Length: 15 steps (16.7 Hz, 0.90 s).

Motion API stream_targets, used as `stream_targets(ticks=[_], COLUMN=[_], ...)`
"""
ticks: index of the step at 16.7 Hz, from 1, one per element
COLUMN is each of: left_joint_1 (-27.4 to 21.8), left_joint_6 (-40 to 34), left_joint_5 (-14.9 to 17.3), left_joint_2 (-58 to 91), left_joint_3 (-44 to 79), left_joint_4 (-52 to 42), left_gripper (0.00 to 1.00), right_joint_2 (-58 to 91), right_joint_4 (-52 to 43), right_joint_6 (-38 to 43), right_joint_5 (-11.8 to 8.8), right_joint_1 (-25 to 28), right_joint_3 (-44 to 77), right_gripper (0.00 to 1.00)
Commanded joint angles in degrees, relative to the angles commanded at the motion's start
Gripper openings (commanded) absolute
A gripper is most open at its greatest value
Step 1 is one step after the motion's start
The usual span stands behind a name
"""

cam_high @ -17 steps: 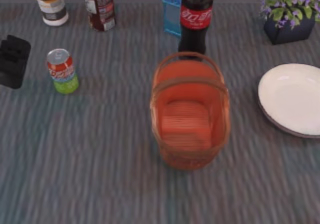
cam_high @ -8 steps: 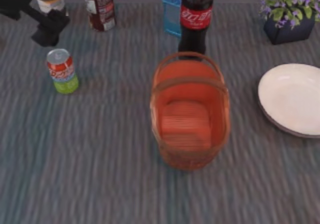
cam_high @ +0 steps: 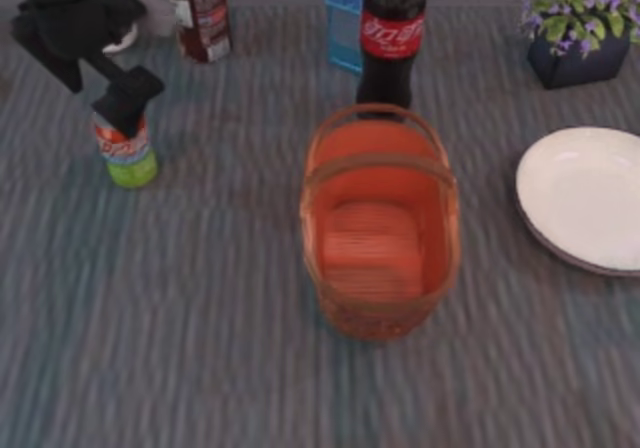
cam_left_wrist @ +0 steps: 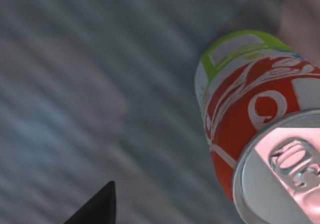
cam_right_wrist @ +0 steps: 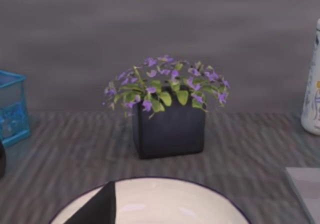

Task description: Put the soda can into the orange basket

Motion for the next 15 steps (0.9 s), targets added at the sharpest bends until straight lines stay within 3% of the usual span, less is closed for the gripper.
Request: stream_targets(ticks=[7,15], left_joint_1=[0.25,0.05], left_joint_6=[0.39,0.45], left_joint_5=[-0.05,-0.07], left_joint_2=[1.28,1.03], left_joint_3=[0.87,-10.65], left_joint_4=[-0.45,10.81], left_gripper=[1.00,1.00], right_joint_2=[0.00,0.00], right_joint_4=[0.00,0.00], right_joint_6=[0.00,0.00], right_joint_5=[0.00,0.00], right_joint_1=[0.00,0.00], right_joint_3=[0.00,0.00], right_gripper=[1.00,1.00])
